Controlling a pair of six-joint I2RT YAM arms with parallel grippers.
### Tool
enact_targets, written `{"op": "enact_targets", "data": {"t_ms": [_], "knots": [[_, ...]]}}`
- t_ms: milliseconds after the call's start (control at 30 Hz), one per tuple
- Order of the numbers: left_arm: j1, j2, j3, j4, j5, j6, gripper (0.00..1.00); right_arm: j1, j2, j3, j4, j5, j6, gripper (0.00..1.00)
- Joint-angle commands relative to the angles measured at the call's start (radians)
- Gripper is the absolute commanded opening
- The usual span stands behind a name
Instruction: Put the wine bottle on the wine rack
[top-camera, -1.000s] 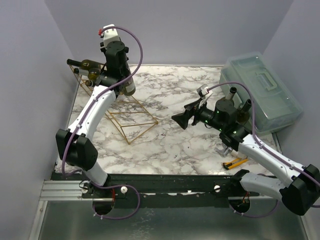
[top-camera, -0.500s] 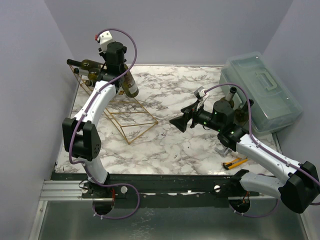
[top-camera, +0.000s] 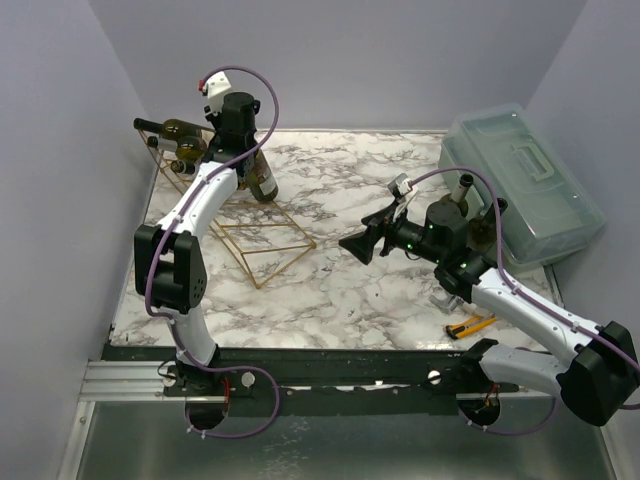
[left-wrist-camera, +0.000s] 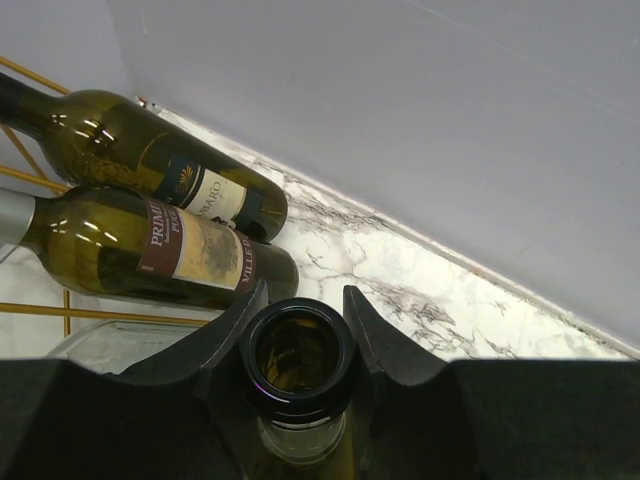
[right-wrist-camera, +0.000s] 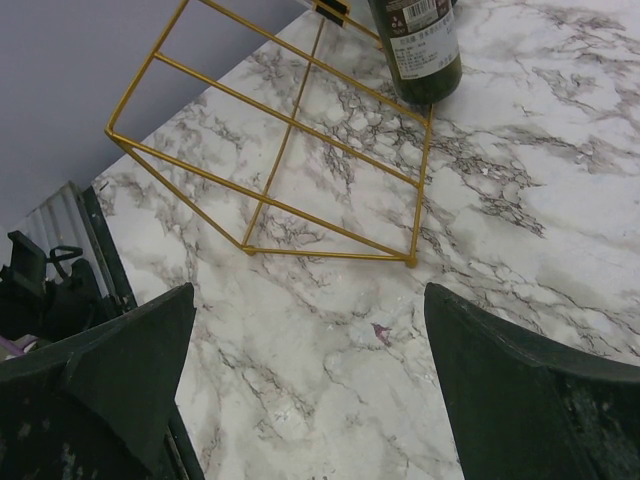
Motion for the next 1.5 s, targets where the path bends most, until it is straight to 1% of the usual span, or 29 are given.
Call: {"op": "enact_targets", "data": {"t_ms": [0, 200, 367, 500, 633, 800, 1033, 1200, 1467], "knots": [[0.021, -0.032, -0.038, 0.079, -0.023, -0.096, 0.0, 0.006, 0.009, -0.013, 0.032, 0.002, 0.001, 1.0], [0.046, -0.042, -0.079, 0.055, -0.019, -0.204, 0.0, 0.005, 0.004, -0.017, 0.036, 0.005, 0.004, 1.0], [0.053, -0.06, -0.107, 0.001, -0.03, -0.254, 0.0, 0.009, -0.004, -0.022, 0.041, 0.009, 0.005, 1.0], [0.055, -0.095, -0.158, 0.011, -0.037, -0.272, 0.0, 0.022, -0.008, -0.027, 0.044, 0.015, 0.005, 1.0], [0.055, -0.133, -0.223, 0.06, -0.005, -0.24, 0.0, 0.034, -0.014, -0.03, 0.045, 0.023, 0.005, 1.0], [0.055, -0.192, -0.35, 0.185, 0.032, -0.218, 0.0, 0.051, -0.022, -0.033, 0.044, 0.03, 0.005, 1.0], [0.055, -0.253, -0.528, 0.373, 0.038, -0.193, 0.0, 0.067, -0.032, -0.037, 0.046, 0.038, 0.003, 1.0], [0.055, -0.261, -0.578, 0.42, 0.081, -0.187, 0.0, 0.077, -0.042, -0.043, 0.05, 0.045, 0.003, 1.0], [0.055, -0.275, -0.645, 0.447, 0.054, -0.183, 0.0, 0.086, -0.059, -0.05, 0.051, 0.054, 0.0, 1.0]]}}
